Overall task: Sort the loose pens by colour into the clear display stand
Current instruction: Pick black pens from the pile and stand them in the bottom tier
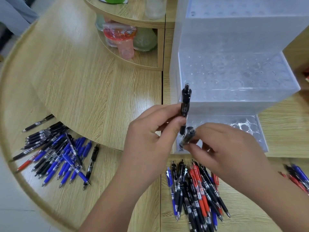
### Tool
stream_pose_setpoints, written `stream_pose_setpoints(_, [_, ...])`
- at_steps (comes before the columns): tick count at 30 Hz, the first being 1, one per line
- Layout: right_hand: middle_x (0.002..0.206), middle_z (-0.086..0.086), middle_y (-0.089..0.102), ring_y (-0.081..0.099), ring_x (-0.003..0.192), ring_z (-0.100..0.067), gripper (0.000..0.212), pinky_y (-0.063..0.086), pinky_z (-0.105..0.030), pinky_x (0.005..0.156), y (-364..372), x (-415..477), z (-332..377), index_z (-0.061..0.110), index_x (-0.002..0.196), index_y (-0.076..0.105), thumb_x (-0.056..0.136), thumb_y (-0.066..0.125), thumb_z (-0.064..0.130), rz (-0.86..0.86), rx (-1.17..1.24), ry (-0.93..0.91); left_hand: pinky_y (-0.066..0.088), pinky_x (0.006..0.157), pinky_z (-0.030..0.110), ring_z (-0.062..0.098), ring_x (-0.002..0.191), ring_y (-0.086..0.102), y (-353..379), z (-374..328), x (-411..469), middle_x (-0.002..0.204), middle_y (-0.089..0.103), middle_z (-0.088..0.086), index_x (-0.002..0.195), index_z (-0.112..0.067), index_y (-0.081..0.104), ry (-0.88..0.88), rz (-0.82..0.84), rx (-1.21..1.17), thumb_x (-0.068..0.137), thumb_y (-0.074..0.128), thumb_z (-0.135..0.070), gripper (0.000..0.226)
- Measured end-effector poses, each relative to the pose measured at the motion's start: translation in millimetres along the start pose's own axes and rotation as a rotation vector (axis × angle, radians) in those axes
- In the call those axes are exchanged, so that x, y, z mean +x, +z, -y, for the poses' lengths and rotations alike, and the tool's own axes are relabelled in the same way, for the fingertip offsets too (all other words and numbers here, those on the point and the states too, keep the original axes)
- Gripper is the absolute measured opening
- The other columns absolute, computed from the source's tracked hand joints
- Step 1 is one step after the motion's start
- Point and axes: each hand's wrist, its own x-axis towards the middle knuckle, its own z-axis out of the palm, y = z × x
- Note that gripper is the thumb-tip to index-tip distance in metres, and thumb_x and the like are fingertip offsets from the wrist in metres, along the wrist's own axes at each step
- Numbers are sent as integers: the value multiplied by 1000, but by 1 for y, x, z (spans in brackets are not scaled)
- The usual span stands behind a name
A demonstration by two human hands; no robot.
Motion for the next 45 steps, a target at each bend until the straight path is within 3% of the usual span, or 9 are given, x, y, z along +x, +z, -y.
stream_pose_setpoints(4, [78, 27, 64, 61, 70, 2, 12, 46, -15, 56, -18, 3, -7, 45, 89, 66, 86, 58, 52, -36, 346, 129, 52, 84, 18, 9, 100, 68, -4, -1, 4, 101, 72, -14, 111, -25, 74, 14, 23, 17, 92, 66, -14, 24])
stream_pose_setpoints(9, [96, 23, 70, 67, 90, -2, 21, 51, -11, 73, -32, 24, 7, 45, 104, 65, 85, 67, 38, -156, 655, 94, 56, 91, 35, 14, 102, 70, -6, -3, 13, 105, 75, -10, 117, -25, 72, -25, 88, -60, 91, 68, -9, 32])
stream_pose_setpoints(12, [89, 19, 72, 70, 85, -4, 17, 54, -16, 73, -34, 28, 8, 39, 94, 70, 77, 68, 37, -149, 704, 102, 56, 88, 29, 9, 95, 72, -6, -4, 14, 97, 75, -11, 122, -32, 67, -23, 82, -13, 87, 74, -11, 40])
stream_pose_setpoints(18, [84, 20, 71, 68, 79, 2, 11, 50, -8, 70, -26, 21, 3, 36, 91, 70, 83, 74, 30, -173, 562, 78, 53, 83, 16, 2, 93, 70, -8, 9, 1, 93, 75, -18, 107, -39, 67, -87, -22, 21, 89, 71, -11, 33])
stream_pose_setpoints(23, [86, 20, 70, 65, 83, 4, 22, 42, 1, 68, -10, 12, 1, 22, 96, 74, 83, 57, 28, -172, 447, 44, 49, 78, 9, -2, 94, 66, -10, 32, -38, 98, 69, -24, 101, -39, 72, -226, -33, 167, 91, 67, -17, 25])
stream_pose_setpoints(32, [89, 7, 69, 61, 73, -7, 26, 46, -19, 66, -1, 15, -7, 14, 96, 72, 86, 51, 26, -185, 144, -74, 50, 85, 10, -3, 100, 65, 16, 41, -62, 108, 64, -30, 104, -47, 67, -279, -25, 143, 83, 78, -20, 36])
stream_pose_setpoints(36, [92, 10, 68, 59, 73, -1, 25, 48, -13, 68, 2, 9, -9, 15, 97, 73, 85, 53, 26, -168, 265, -58, 52, 83, 13, -2, 96, 67, 20, 44, -62, 102, 67, -27, 101, -41, 71, -266, -85, 165, 84, 76, -20, 28])
stream_pose_setpoints(39, [91, 13, 67, 61, 70, -3, 26, 49, -23, 62, 2, 10, -9, 21, 97, 72, 87, 51, 33, -153, 266, 7, 53, 82, 14, -1, 94, 67, 22, 45, -60, 100, 67, -27, 100, -39, 72, -287, -103, 135, 85, 75, -21, 24])
stream_pose_setpoints(45, [89, 20, 63, 57, 74, 4, 18, 41, -2, 72, -6, -33, -8, 27, 102, 68, 88, 57, 29, -257, 272, 103, 52, 71, 15, 4, 83, 65, 15, 59, -82, 89, 69, -19, 93, -38, 73, -379, -120, 135, 85, 74, -21, 20])
